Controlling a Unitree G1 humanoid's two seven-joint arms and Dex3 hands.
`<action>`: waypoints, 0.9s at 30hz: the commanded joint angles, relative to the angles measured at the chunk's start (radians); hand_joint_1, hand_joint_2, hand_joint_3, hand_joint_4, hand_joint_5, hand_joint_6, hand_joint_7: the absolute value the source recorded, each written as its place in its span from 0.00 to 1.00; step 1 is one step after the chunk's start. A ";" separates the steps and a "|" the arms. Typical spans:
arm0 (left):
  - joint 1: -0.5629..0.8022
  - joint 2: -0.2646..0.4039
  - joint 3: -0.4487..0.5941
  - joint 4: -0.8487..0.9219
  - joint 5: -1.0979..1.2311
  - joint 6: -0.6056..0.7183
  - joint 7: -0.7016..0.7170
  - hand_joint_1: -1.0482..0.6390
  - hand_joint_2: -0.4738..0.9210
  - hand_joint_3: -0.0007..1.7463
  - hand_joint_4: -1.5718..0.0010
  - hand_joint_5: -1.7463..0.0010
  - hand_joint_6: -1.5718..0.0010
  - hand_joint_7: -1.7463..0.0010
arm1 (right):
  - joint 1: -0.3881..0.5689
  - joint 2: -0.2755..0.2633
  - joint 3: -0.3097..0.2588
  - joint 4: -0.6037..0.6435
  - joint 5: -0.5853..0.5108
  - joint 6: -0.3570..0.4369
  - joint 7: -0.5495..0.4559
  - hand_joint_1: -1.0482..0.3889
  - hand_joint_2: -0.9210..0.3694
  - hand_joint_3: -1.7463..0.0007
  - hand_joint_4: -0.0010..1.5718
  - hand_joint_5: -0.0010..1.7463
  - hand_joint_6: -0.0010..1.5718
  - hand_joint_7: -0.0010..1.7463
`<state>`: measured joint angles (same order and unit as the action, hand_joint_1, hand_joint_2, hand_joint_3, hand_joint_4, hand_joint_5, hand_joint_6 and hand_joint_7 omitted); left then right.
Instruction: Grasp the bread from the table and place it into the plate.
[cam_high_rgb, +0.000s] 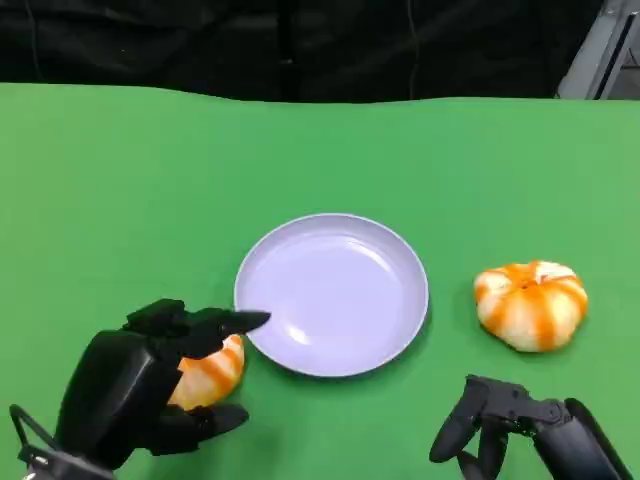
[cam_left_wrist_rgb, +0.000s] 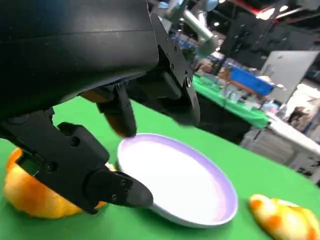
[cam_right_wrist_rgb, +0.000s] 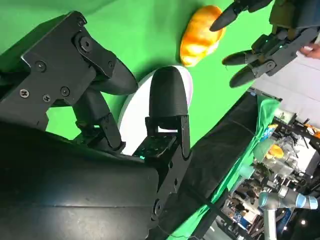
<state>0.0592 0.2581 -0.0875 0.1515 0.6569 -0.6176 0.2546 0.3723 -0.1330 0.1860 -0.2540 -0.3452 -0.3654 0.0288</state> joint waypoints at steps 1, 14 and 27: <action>0.032 0.021 -0.013 -0.089 0.109 0.173 -0.025 0.28 0.99 0.01 0.93 0.69 0.82 1.00 | 0.001 -0.007 -0.004 -0.002 0.007 0.000 -0.006 0.69 0.45 0.23 0.49 0.99 0.50 0.71; 0.032 0.059 -0.098 -0.188 0.262 0.494 -0.122 0.20 1.00 0.01 1.00 0.89 0.97 1.00 | 0.010 -0.003 0.005 -0.009 -0.003 0.000 -0.012 0.68 0.45 0.24 0.49 0.98 0.49 0.71; -0.058 0.086 -0.177 -0.132 0.295 0.640 -0.209 0.17 1.00 0.04 0.90 0.82 0.90 0.97 | -0.001 -0.001 0.008 0.002 0.004 0.003 -0.010 0.68 0.46 0.22 0.49 0.99 0.50 0.72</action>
<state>0.0335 0.3183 -0.2502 -0.0107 0.9457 0.0012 0.0702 0.3743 -0.1294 0.1979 -0.2545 -0.3559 -0.3651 0.0211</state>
